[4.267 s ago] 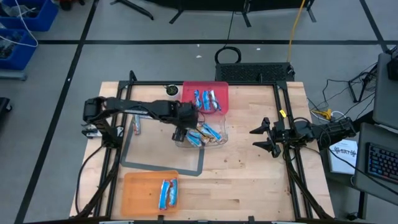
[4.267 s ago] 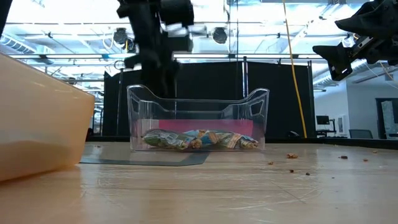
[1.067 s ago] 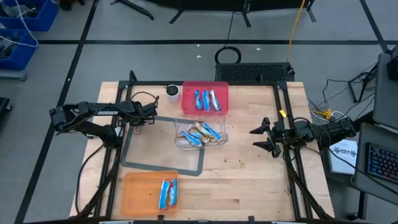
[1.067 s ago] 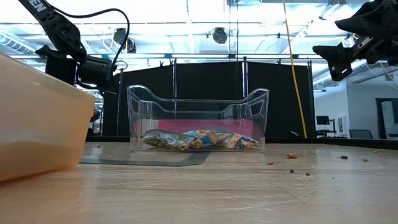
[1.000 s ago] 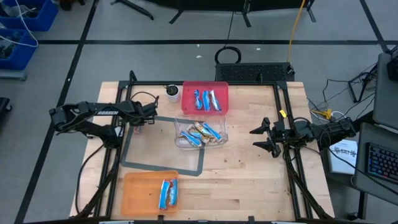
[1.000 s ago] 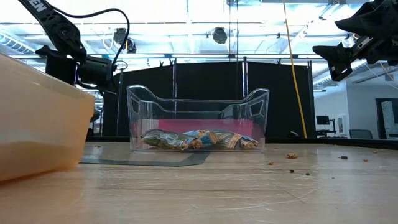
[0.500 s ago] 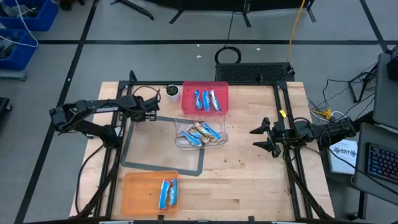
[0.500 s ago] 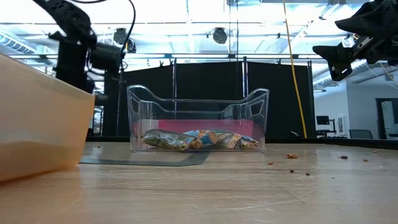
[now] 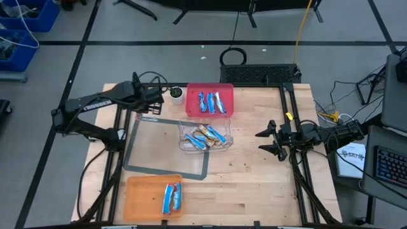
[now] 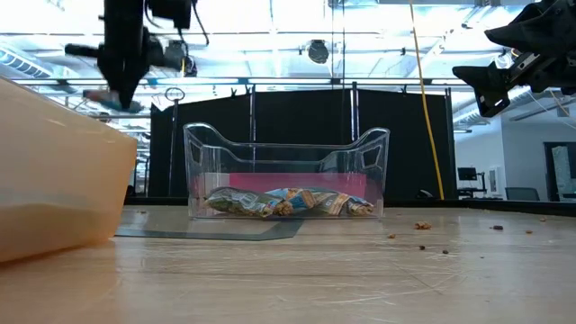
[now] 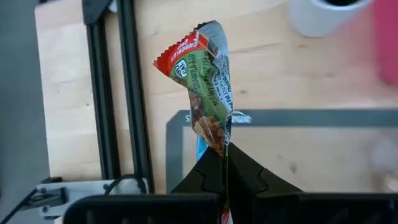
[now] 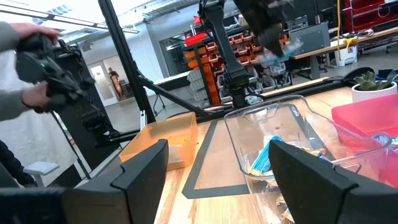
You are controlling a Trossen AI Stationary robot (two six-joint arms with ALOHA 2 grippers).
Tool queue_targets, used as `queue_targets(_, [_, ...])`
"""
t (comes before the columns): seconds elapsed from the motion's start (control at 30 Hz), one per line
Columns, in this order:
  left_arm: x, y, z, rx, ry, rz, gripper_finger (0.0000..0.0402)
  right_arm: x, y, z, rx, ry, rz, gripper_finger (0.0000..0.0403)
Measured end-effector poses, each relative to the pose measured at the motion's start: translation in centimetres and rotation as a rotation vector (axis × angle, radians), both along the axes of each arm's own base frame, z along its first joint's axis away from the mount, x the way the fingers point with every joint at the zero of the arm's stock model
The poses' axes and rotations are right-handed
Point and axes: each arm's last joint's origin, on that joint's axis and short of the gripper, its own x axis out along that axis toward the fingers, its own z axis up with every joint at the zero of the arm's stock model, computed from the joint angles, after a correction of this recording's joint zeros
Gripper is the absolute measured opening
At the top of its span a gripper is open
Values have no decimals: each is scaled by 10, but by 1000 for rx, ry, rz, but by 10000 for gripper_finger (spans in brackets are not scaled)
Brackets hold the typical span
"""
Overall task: Pick and place Granola Bars by type
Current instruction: Put the red granola bar into the orange bin
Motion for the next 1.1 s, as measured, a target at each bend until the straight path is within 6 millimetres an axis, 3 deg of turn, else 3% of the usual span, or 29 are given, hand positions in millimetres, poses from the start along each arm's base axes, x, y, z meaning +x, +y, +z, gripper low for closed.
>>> queue_targets(0.23, [-1,-29,48,-25,-142,-88,5,0,0,0,0,0,0,267])
queue_targets(0.4, [-8,-51,65,-135,-277,-124,5,0,0,0,0,0,0,267])
queue_targets(0.77, [-12,-107,70,-416,-337,-205,5,0,0,0,0,1,0,267])
queue_targets(1.1, [-10,-162,63,-397,-334,-184,5,0,0,0,0,1,0,267])
